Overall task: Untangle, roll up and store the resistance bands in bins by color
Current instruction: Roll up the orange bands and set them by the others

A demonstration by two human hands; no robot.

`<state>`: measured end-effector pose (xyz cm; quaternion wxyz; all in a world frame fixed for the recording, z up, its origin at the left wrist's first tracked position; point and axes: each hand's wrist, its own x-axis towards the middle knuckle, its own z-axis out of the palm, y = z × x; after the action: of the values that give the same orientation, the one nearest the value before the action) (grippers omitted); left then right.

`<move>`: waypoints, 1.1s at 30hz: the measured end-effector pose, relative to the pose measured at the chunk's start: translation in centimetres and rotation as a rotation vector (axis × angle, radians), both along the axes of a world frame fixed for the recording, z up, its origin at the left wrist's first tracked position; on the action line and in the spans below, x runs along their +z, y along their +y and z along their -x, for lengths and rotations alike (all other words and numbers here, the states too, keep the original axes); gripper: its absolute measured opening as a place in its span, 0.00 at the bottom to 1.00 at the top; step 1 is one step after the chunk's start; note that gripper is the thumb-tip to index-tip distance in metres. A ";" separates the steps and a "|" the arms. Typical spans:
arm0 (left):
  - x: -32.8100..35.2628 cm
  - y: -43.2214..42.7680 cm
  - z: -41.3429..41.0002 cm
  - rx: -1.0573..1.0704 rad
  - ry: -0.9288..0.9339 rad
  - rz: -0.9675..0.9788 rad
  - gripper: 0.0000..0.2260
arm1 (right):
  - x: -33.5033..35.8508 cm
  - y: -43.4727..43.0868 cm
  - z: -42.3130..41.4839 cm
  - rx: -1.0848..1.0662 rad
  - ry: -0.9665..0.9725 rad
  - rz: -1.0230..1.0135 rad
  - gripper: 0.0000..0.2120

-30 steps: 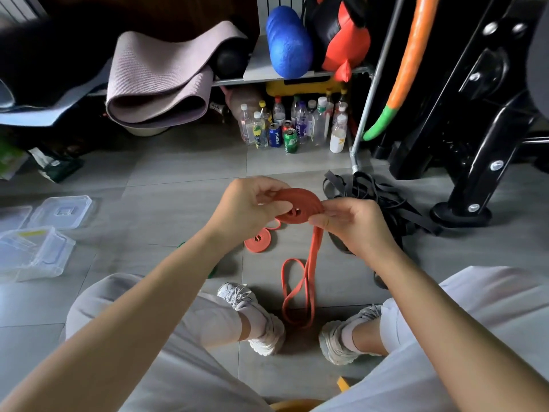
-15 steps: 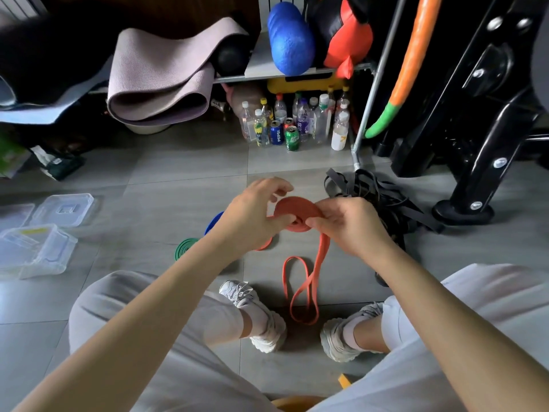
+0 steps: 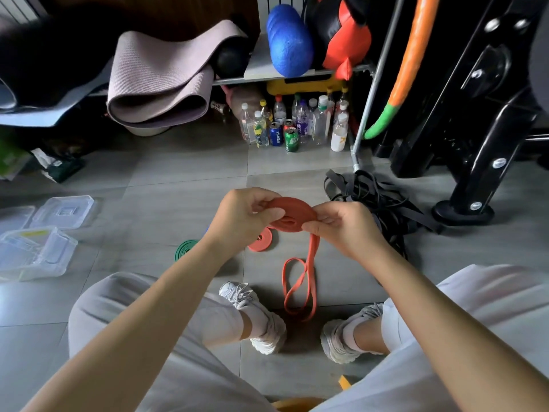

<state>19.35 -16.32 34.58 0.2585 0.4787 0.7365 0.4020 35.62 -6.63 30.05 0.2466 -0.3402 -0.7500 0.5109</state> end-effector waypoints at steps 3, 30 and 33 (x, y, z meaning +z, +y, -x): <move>-0.3 -0.3 -0.1 0.077 -0.283 -0.076 0.09 | 0.5 -0.2 -0.2 -0.009 0.088 0.056 0.11; -0.7 -1.6 -0.9 -0.003 0.005 -0.107 0.16 | -0.3 -1.0 -0.5 0.086 0.113 0.063 0.13; -0.5 -1.8 -0.8 0.088 -0.242 -0.201 0.16 | -0.2 -1.2 -0.5 0.075 0.167 0.120 0.13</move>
<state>20.19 -18.13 34.10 0.2784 0.4175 0.6763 0.5392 36.16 -7.83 29.85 0.2680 -0.2822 -0.7072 0.5903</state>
